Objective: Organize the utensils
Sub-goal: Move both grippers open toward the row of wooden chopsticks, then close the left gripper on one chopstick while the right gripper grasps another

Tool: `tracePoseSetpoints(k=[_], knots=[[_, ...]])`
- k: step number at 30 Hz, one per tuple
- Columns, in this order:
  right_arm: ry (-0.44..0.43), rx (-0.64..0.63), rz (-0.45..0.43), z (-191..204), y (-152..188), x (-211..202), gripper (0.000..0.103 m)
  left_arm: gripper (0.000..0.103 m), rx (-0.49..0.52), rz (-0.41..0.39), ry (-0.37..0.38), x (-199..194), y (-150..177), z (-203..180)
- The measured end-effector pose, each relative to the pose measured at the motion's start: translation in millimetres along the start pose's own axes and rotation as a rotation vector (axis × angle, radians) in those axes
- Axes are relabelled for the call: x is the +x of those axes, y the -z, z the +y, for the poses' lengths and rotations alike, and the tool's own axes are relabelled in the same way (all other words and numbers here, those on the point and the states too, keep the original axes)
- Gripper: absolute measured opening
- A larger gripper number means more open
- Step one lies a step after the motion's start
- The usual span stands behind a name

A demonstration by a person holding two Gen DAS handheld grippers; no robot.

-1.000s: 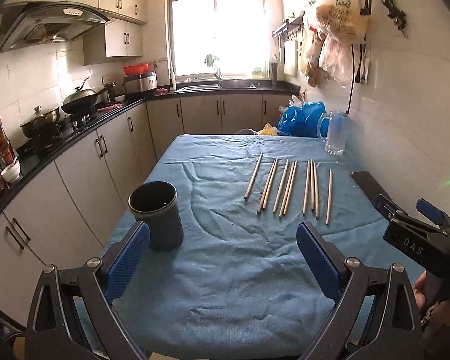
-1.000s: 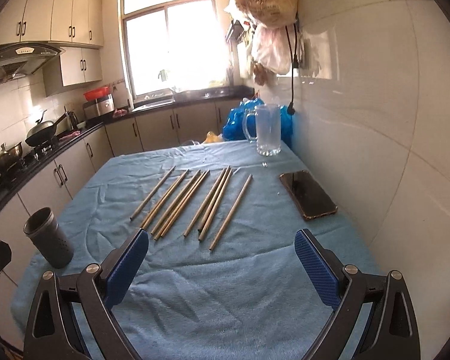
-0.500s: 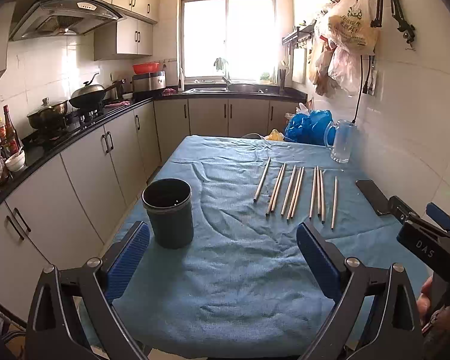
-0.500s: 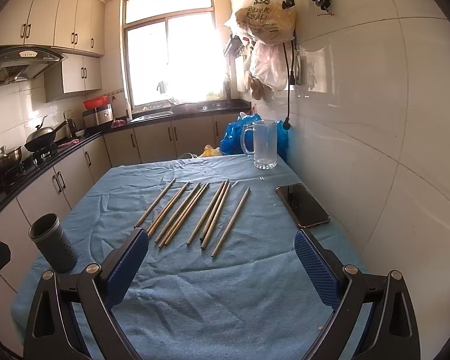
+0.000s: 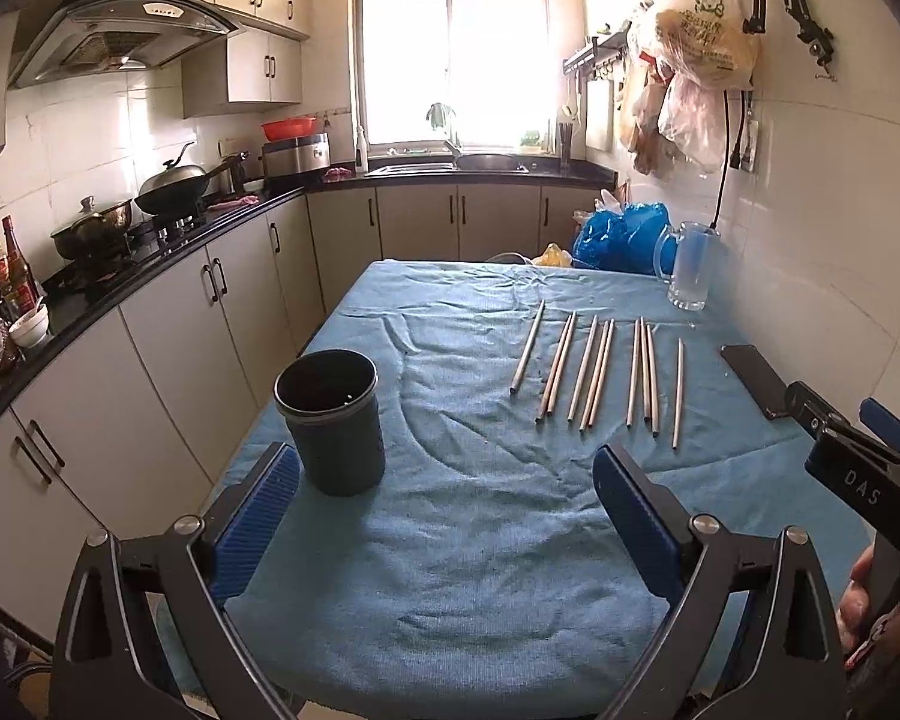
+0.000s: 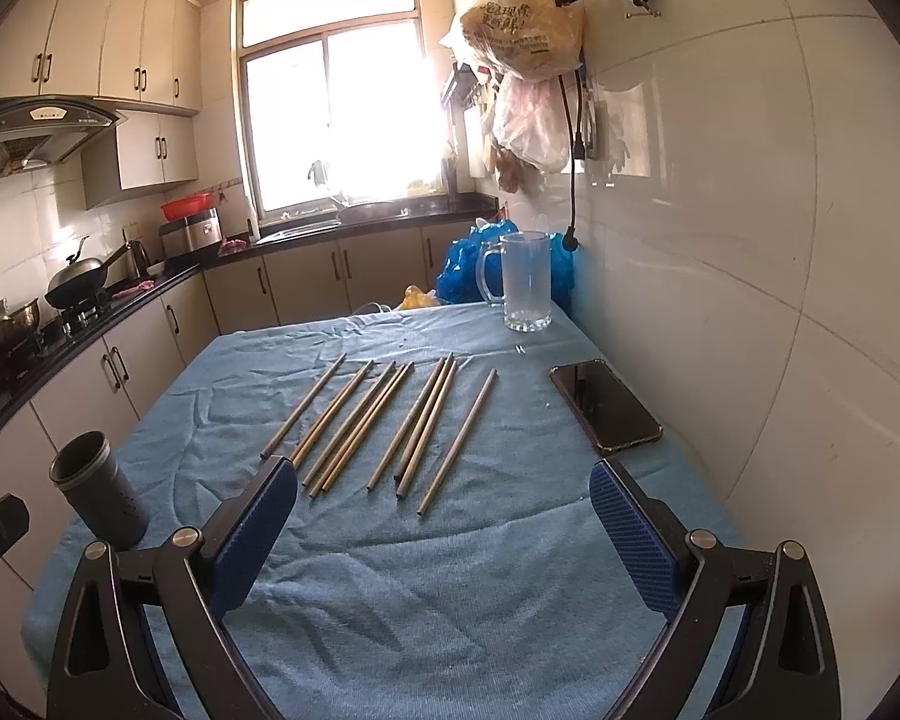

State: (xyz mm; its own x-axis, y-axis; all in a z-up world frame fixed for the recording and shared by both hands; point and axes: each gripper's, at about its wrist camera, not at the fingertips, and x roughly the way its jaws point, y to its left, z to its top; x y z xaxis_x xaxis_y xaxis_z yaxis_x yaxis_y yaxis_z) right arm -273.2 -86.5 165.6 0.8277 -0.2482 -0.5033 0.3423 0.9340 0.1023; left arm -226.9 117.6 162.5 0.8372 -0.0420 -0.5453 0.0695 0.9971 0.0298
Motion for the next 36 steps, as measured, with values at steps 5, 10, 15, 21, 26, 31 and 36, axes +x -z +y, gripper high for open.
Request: tracePoseSetpoints(k=[5,10,15,21,26,31,36], knots=[[-0.004,0.007,0.018,0,3,10,0.100,0.098,0.009,0.024,-0.006,11,0,-2],[-0.010,0.008,0.046,-6,5,21,0.100,0.098,0.016,0.070,0.017,28,-8,-5],[0.016,0.029,0.072,-28,2,37,0.100,0.098,-0.024,0.105,0.085,50,-43,-6],[0.024,0.070,0.160,-65,-8,77,0.100,0.097,-0.053,0.135,0.120,95,-88,-24],[-0.010,0.096,0.239,-82,-17,116,0.099,0.071,-0.095,0.245,0.158,159,-118,-43],[-0.052,0.088,0.327,-78,-22,169,0.089,0.061,-0.135,0.354,0.144,244,-121,-59],[-0.129,0.118,0.465,-70,-12,227,0.073,0.038,-0.114,0.490,0.072,321,-91,-65]])
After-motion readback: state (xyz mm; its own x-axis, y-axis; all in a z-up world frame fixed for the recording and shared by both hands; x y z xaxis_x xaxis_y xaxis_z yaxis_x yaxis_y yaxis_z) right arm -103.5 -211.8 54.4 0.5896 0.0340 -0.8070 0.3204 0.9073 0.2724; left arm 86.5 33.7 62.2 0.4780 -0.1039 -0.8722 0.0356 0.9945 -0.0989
